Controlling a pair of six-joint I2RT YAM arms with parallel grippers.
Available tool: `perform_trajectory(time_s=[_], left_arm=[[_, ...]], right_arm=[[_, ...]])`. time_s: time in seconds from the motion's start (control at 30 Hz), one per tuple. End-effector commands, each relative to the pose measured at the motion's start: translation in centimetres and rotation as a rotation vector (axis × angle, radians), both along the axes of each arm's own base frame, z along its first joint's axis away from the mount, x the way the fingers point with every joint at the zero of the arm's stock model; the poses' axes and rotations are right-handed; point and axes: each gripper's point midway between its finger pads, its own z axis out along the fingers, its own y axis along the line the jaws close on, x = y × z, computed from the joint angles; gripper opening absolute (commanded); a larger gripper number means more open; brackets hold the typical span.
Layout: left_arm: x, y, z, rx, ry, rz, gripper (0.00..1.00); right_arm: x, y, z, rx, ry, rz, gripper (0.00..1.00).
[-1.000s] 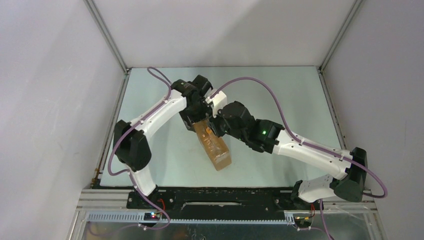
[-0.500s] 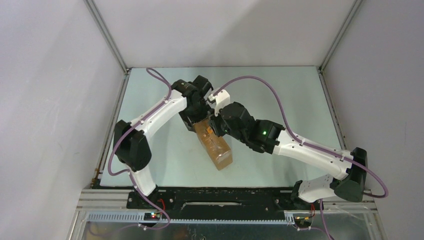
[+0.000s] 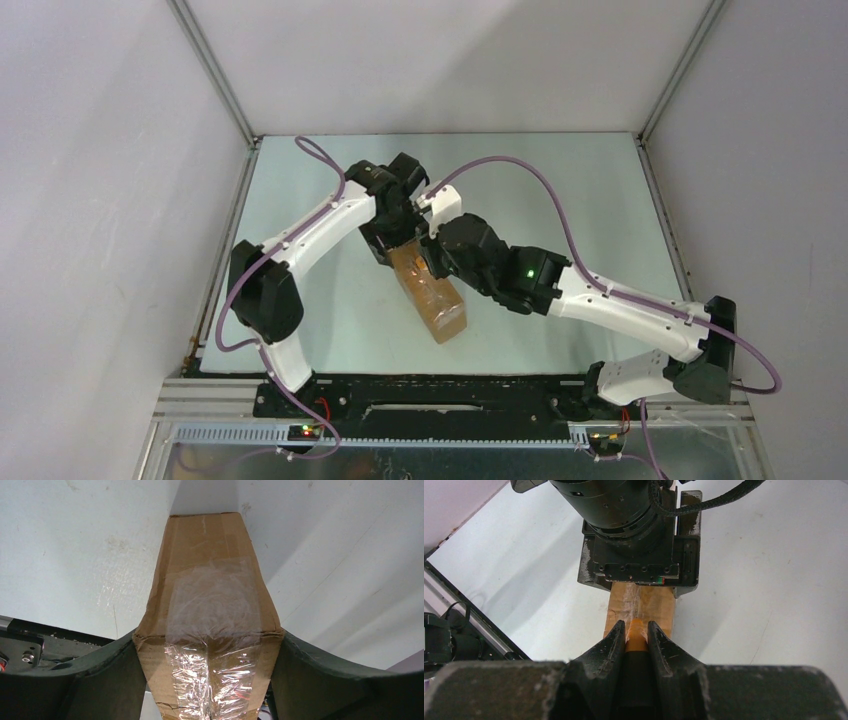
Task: Unpack the express box
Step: Cut the express box at the center of the board.
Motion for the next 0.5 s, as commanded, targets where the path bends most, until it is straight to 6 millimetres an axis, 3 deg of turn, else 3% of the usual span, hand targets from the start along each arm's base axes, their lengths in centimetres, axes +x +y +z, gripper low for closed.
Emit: perform_trajectory(time_s=[0.0,0.47], left_arm=[[0.31,0.96,0.35,0.037,-0.019,0.031,0.64],[0.29,0.87,0.39,0.037,-0.024,0.032,0.63]], right_arm=[[-0.52,-1.35,3.75,0.044,-0.052,-0.018,0.0],[-0.15,-0.56,4.32,0.061,-0.065,-0.015,0.0]])
